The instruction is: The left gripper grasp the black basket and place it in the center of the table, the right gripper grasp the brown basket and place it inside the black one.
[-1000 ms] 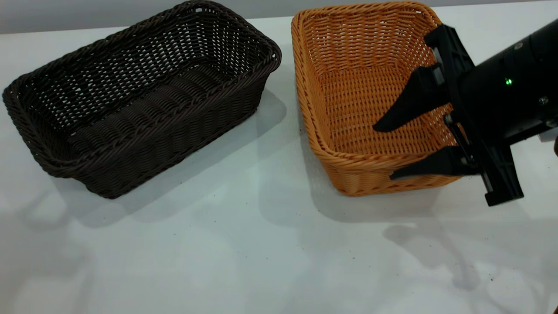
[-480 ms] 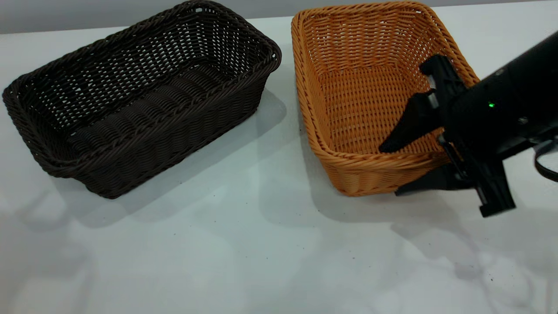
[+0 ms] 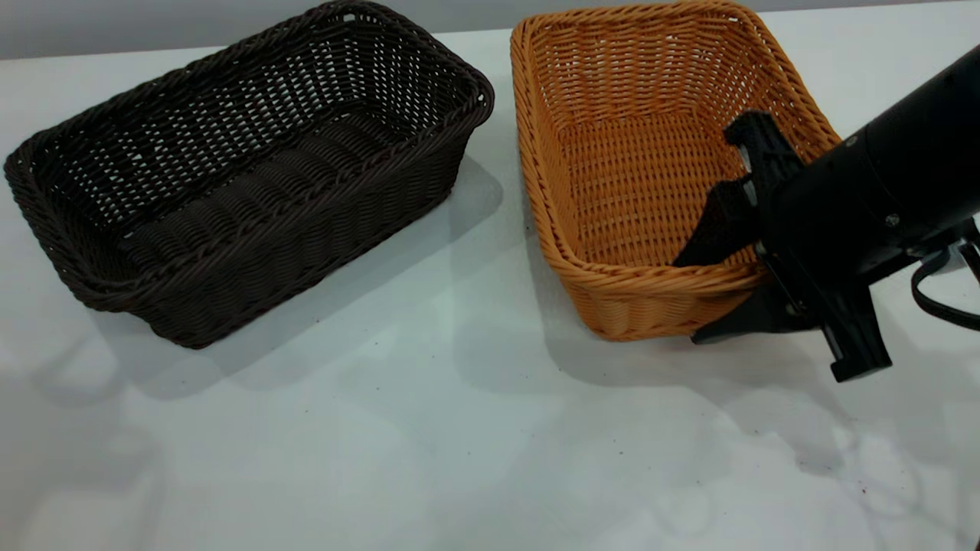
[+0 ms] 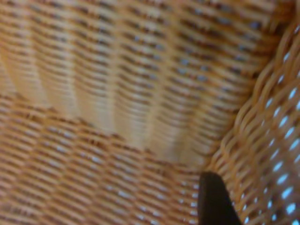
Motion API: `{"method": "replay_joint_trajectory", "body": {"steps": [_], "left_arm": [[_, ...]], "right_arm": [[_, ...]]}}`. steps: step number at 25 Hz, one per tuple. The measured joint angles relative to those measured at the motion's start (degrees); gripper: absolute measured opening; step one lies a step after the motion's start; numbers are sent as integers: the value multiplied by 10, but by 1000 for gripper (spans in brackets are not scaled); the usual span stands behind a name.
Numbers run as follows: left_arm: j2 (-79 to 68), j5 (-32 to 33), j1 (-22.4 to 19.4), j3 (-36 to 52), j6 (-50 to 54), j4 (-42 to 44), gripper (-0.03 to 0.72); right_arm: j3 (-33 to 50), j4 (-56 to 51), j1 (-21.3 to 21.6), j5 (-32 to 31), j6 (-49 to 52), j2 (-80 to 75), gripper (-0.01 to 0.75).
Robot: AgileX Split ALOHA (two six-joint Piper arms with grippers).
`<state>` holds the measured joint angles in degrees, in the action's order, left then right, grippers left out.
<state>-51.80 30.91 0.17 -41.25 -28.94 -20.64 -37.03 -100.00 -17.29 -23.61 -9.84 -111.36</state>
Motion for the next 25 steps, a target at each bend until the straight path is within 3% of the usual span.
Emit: {"method": "replay_joint_trajectory", "body": {"steps": [7, 25], "left_arm": [[0, 2, 0, 0, 0, 0, 330], [1, 29, 0, 3, 0, 0, 330]], "right_arm": [[0, 2, 0, -1, 0, 0, 264], [0, 1, 1, 2, 0, 2, 261]]}}
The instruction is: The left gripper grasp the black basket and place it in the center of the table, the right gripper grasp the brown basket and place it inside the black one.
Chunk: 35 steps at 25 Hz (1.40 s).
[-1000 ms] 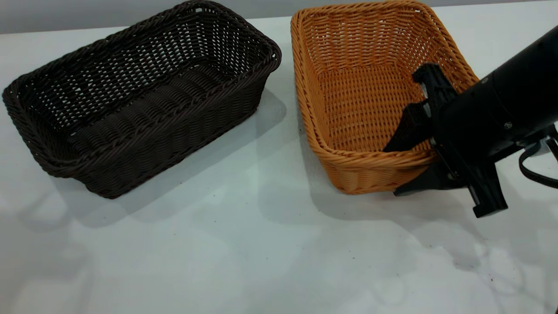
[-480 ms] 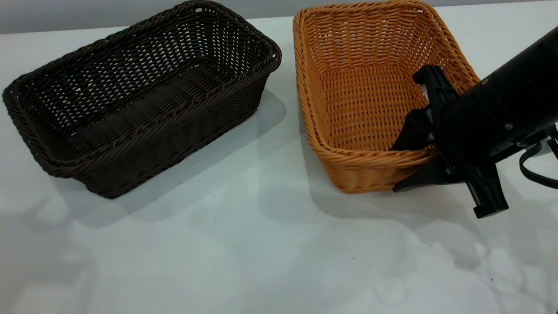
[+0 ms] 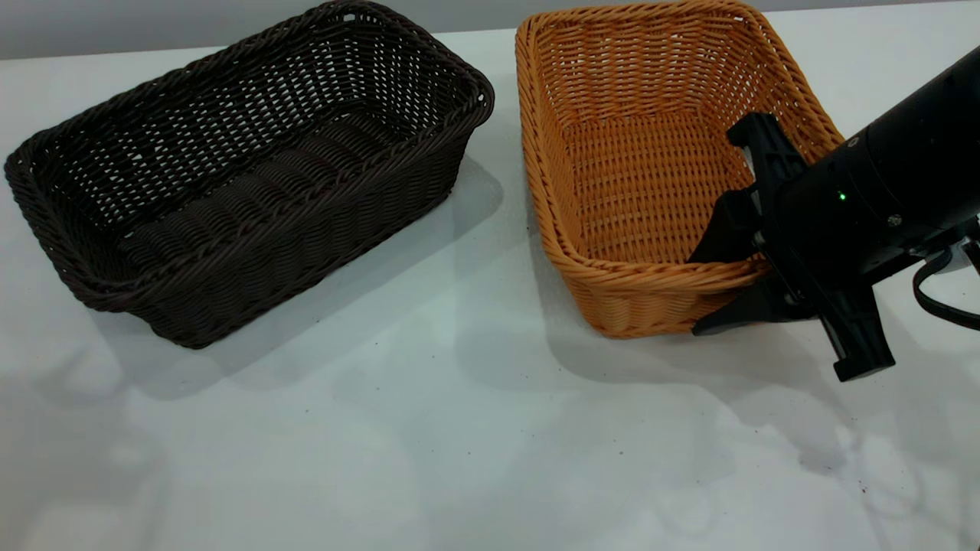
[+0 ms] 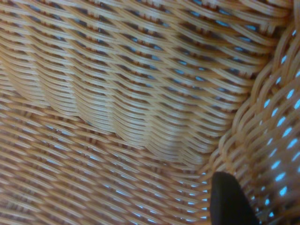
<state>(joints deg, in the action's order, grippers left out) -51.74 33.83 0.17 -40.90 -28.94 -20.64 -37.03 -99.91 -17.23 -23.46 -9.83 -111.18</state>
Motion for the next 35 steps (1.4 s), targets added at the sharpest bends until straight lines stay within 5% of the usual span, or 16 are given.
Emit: {"method": "replay_joint_trajectory", "body": {"steps": [17, 26, 35], "left_arm": [[0, -2, 0, 0, 0, 0, 323], [0, -5, 0, 0, 0, 0, 323], [0, -12, 0, 0, 0, -2, 323]], "right_arm": [[7, 14, 1, 24, 6, 55, 261], [84, 76, 77, -3, 30, 78, 256], [87, 99, 82, -28, 22, 78, 253]]}}
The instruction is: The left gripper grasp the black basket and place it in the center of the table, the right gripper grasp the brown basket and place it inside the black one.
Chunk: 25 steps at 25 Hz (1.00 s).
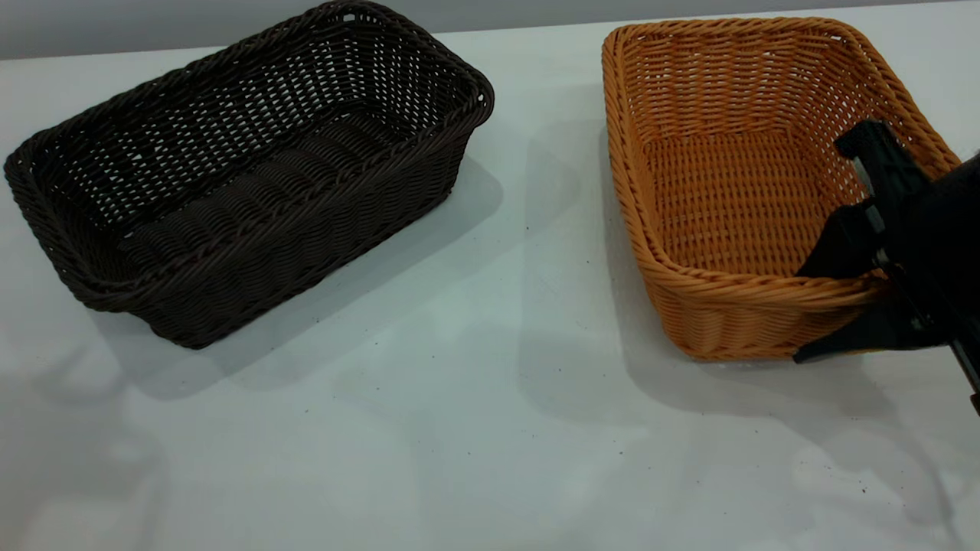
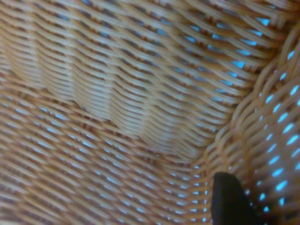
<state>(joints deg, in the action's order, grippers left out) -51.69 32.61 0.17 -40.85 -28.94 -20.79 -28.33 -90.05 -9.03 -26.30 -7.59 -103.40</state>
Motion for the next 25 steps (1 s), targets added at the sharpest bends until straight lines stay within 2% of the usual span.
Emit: {"method": "replay_joint_trajectory", "body": {"steps": [14, 19, 21, 25], "left_arm": [[0, 1, 0, 0, 0, -3, 323], [0, 2, 0, 0, 0, -3, 323], [0, 2, 0, 0, 0, -3, 323], [0, 2, 0, 0, 0, -3, 323]], "right_arm": [[0, -28, -1, -21, -67, 0, 253], [0, -76, -1, -65, -138, 0, 256], [0, -88, -1, -65, -156, 0, 275], [0, -86, -1, -65, -159, 0, 363]]}}
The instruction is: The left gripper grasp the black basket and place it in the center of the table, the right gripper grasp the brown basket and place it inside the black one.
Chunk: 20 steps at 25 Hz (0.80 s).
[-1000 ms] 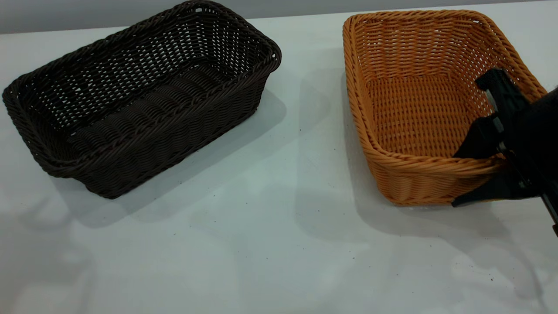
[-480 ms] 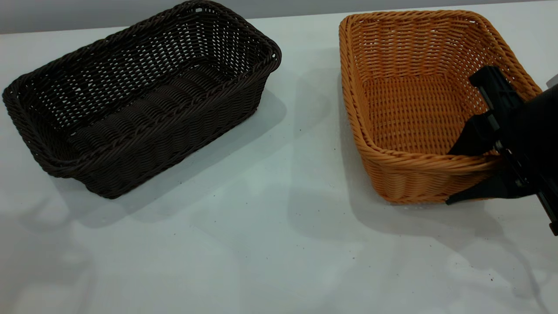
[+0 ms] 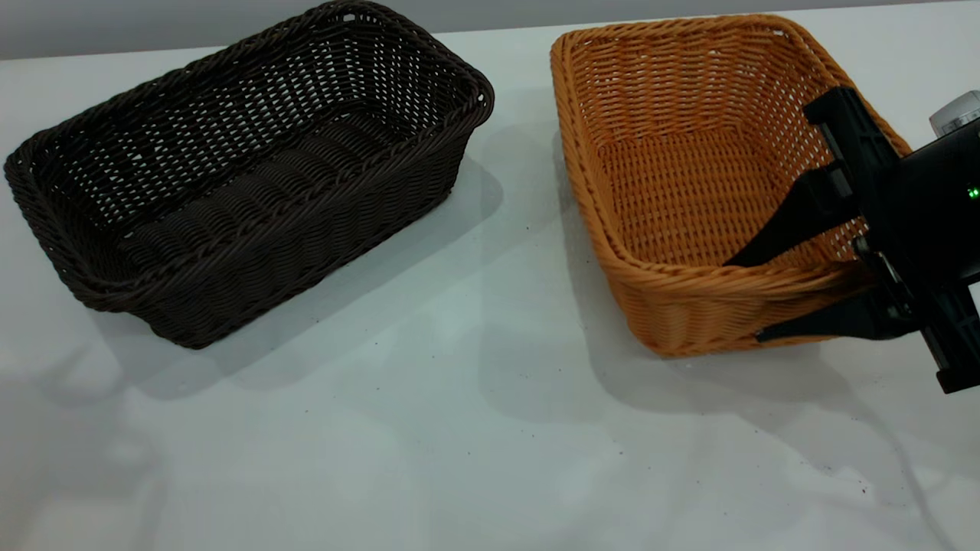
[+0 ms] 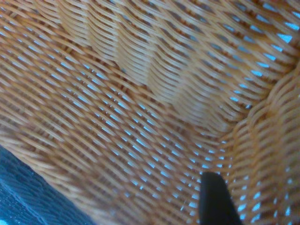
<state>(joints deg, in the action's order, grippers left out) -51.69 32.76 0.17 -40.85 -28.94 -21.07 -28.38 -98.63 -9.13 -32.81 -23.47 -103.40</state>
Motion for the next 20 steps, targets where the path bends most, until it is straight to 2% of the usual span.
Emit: {"method": "replay_joint_trajectory", "body": {"steps": [4, 10, 13, 17, 20], "left_arm": [[0, 0, 0, 0, 0, 0, 323], [0, 0, 0, 0, 0, 0, 323], [0, 0, 0, 0, 0, 0, 323], [0, 0, 0, 0, 1, 0, 323], [0, 0, 0, 0, 1, 0, 323]], "right_arm": [[0, 1, 0, 2, 4, 0, 411], [0, 14, 0, -26, 39, 0, 416], [0, 47, 0, -16, 73, 0, 416], [0, 90, 0, -9, 140, 0, 395], [0, 92, 0, 6, 162, 0, 337]]}}
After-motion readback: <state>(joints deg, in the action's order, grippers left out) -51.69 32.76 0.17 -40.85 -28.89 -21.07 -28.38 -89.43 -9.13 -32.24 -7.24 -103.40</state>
